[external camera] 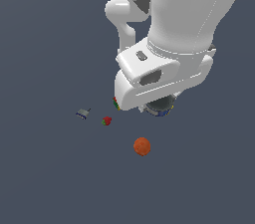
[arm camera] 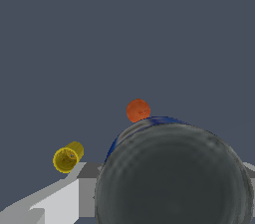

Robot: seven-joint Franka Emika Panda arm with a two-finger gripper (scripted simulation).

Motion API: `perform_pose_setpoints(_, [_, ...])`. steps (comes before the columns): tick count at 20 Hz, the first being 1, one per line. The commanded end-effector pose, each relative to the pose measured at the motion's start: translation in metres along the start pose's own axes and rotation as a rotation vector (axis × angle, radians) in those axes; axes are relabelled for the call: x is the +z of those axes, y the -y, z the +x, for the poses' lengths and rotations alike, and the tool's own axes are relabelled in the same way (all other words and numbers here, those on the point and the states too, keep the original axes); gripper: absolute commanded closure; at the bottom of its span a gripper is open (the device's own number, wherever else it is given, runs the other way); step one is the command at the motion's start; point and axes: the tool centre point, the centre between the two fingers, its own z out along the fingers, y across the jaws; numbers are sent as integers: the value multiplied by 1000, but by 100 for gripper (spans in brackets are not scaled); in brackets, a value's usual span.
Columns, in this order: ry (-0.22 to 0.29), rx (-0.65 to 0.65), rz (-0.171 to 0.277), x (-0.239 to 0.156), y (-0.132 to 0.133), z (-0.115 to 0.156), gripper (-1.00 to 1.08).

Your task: Pick up a designated object from a clutter of objects.

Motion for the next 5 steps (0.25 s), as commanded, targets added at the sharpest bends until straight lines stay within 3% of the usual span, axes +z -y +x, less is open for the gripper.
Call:
perform_pose_setpoints(1, [0,1,0,-7,2,1,108])
perform_pose_setpoints(5, [0,1,0,-11,4,2,108])
